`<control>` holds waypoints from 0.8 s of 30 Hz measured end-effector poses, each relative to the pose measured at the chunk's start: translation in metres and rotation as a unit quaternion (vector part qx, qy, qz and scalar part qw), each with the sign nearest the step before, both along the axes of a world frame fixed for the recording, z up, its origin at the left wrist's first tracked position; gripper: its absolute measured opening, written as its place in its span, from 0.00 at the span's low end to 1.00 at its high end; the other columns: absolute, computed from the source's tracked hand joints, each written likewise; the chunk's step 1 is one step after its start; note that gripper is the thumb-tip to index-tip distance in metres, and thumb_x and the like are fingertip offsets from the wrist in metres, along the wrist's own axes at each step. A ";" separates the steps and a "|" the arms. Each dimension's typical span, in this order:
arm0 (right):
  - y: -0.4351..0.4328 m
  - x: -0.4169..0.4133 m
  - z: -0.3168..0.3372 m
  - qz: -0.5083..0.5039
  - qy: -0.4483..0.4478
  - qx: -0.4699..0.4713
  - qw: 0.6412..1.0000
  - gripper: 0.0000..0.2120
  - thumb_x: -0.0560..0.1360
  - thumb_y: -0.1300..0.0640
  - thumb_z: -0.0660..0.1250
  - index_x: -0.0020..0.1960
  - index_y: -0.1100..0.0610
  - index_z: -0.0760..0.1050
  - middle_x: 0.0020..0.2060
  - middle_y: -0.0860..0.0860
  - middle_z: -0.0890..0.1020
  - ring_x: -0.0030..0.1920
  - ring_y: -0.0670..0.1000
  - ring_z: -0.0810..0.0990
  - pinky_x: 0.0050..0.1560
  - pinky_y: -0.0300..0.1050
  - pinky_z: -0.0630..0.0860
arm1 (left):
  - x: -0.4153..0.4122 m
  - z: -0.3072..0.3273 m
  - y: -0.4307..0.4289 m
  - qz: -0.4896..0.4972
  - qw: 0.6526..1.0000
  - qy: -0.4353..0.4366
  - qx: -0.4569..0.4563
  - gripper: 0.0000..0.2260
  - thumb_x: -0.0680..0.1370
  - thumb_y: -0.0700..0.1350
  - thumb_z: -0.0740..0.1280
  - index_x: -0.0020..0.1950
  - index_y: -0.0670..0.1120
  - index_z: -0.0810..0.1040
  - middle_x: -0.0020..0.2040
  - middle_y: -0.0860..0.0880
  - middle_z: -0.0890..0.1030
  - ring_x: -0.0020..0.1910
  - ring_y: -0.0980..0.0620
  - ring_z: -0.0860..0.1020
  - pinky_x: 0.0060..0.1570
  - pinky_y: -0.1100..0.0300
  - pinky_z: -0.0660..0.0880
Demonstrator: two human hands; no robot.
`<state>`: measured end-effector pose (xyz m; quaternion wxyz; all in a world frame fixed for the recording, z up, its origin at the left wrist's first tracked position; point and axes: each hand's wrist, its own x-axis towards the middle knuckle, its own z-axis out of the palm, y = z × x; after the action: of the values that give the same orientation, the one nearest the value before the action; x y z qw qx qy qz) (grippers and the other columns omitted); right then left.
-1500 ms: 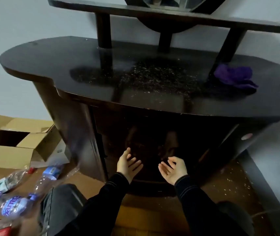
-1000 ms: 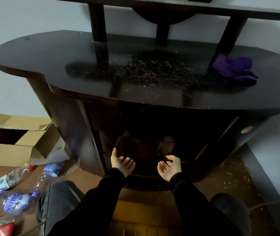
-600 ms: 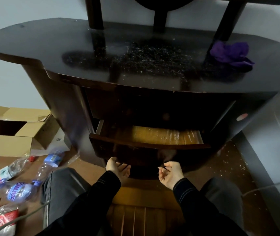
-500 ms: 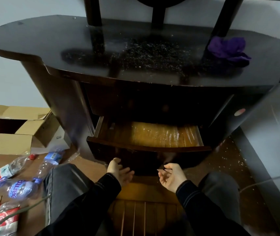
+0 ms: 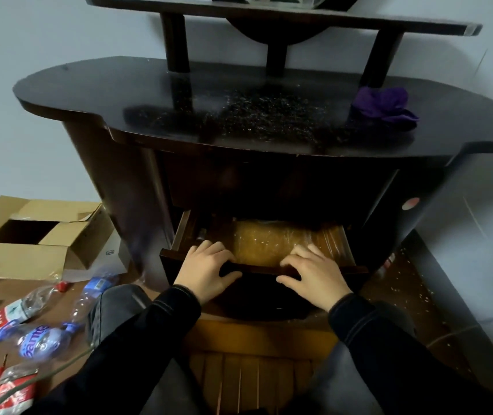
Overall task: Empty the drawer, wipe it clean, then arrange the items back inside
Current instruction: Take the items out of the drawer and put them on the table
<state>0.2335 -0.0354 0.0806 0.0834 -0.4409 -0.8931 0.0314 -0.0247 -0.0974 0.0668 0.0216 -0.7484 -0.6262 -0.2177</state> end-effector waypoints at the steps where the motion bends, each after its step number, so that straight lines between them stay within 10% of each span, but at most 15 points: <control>1: 0.007 -0.001 0.000 0.003 -0.028 -0.022 0.999 0.22 0.78 0.35 0.62 0.63 0.48 0.77 0.55 0.42 0.75 0.57 0.46 0.69 0.49 0.41 0.73 | -0.001 0.000 0.002 -0.009 1.000 -0.003 0.006 0.13 0.75 0.58 0.71 0.52 0.50 0.82 0.49 0.53 0.78 0.49 0.50 0.74 0.48 0.55 0.70; 24: -0.110 0.034 -0.002 0.071 0.027 -0.110 0.991 0.21 0.76 0.34 0.65 0.56 0.49 0.83 0.44 0.41 0.72 0.46 0.43 0.68 0.46 0.42 0.71 | 0.013 0.006 -0.105 -0.192 0.980 -0.021 -0.035 0.12 0.73 0.54 0.75 0.43 0.47 0.81 0.42 0.53 0.78 0.41 0.51 0.76 0.38 0.59 0.75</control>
<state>0.2677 -0.1451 0.0784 0.0558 -0.3817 -0.9108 0.1471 -0.0117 -0.2028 0.0729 -0.0600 -0.8503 -0.4780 -0.2117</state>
